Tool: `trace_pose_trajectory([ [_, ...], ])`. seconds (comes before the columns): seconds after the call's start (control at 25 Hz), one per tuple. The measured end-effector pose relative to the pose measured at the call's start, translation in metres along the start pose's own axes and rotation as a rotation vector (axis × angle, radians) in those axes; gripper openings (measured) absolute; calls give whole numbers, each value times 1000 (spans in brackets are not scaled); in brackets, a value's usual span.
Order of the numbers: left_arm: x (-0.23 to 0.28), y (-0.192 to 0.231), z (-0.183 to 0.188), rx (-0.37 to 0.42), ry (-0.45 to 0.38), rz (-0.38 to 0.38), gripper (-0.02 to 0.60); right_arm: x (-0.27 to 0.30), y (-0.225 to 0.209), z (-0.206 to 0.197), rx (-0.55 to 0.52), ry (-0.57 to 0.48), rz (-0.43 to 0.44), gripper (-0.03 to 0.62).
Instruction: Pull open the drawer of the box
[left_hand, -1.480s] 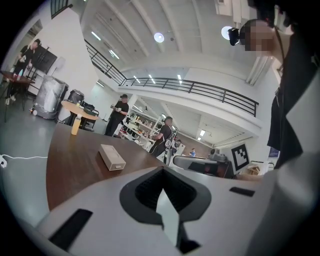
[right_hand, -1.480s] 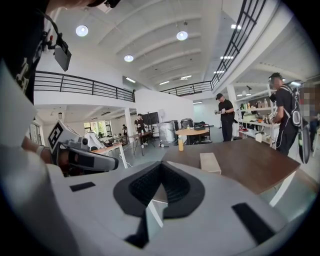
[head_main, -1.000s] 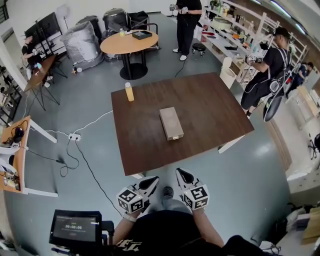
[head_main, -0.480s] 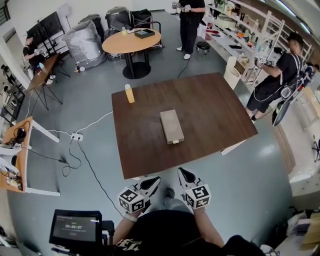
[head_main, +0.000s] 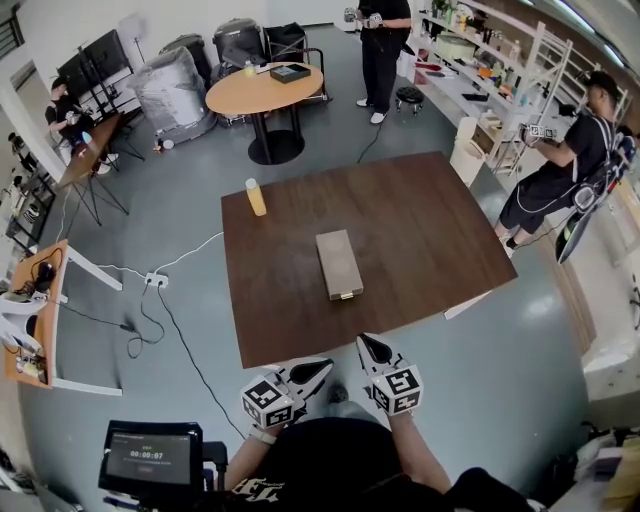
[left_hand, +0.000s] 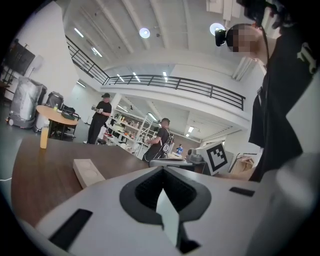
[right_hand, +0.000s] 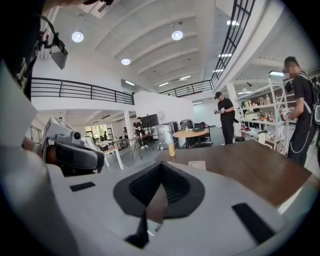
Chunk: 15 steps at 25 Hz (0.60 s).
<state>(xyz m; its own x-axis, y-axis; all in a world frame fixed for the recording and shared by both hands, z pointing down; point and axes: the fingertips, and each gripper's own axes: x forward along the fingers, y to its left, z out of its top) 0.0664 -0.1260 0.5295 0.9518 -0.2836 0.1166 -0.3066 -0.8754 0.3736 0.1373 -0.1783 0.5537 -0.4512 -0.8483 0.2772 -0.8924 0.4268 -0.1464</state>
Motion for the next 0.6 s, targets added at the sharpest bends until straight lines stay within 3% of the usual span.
trace_pose_trajectory([
  [0.6,16,-5,-11,-12,-7,-7,0,0,-22,-14,-1,39,15,-14],
])
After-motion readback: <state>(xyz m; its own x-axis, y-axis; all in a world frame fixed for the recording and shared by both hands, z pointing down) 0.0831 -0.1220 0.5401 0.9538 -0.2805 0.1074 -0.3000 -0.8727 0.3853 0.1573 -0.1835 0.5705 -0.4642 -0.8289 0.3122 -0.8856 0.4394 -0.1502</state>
